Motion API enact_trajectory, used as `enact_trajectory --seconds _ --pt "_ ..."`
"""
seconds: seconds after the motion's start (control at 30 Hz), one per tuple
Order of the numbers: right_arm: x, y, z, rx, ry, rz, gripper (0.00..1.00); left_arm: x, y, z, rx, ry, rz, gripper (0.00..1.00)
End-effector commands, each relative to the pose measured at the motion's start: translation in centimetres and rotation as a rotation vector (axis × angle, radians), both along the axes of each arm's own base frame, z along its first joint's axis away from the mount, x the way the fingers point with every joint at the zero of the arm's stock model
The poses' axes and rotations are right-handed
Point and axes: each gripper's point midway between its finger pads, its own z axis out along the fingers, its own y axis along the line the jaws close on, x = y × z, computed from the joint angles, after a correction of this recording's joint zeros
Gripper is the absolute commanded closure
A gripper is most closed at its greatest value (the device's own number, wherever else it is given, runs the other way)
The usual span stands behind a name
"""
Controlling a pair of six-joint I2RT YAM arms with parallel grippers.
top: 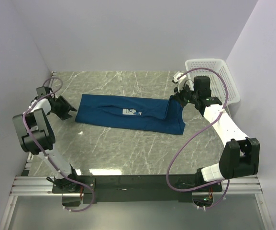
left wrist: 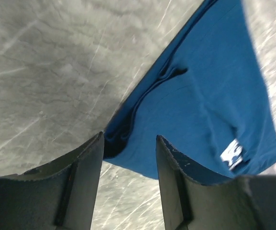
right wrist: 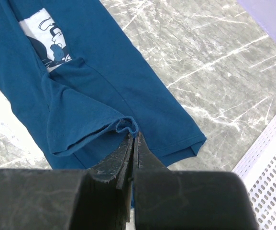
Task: Fold and stack the t-shirts
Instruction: Fold the tshirt
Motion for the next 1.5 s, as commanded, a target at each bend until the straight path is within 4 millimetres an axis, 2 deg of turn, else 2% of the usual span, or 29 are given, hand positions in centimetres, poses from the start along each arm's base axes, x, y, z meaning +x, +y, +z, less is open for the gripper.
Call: enact_trajectory --seconds 0.0,0.2,0.43,0.57,0.77,0.93,1.03,1.17,1.47 --pt "1.0 0.0 2.1 0.024 -0.066 -0.001 1.00 0.6 -1.1 0.8 -0.009 -0.042 -0.115 0.48" --pt "0.9 0.0 2.1 0.023 -0.070 0.001 1.00 1.0 -2.1 0.0 -0.039 -0.017 -0.164 0.48" --pt "0.9 0.1 2.0 0.024 -0.066 0.004 1.00 0.5 -2.5 -0.2 -0.044 -0.005 -0.179 0.51" --pt "0.9 0.1 2.2 0.025 -0.072 0.004 1.00 0.2 -2.8 0.1 -0.057 -0.008 -0.188 0.58" --pt "0.9 0.1 2.3 0.026 -0.075 0.007 1.00 -0.8 -3.2 0.5 -0.052 -0.005 -0.187 0.64" --pt "0.8 0.2 2.5 0.029 -0.080 0.009 1.00 -2.5 -3.4 -0.9 -0.061 0.045 -0.177 0.67" --pt "0.8 0.2 2.7 0.030 -0.083 0.010 1.00 -3.1 -3.2 -1.3 -0.060 0.051 -0.155 0.76" --pt "0.6 0.2 2.7 0.032 -0.085 0.013 1.00 -3.4 -3.0 -1.0 -0.056 0.043 -0.139 0.98" --pt "0.6 0.3 2.7 0.034 -0.085 0.019 1.00 -3.7 -0.5 0.0 -0.024 0.029 -0.054 0.99"
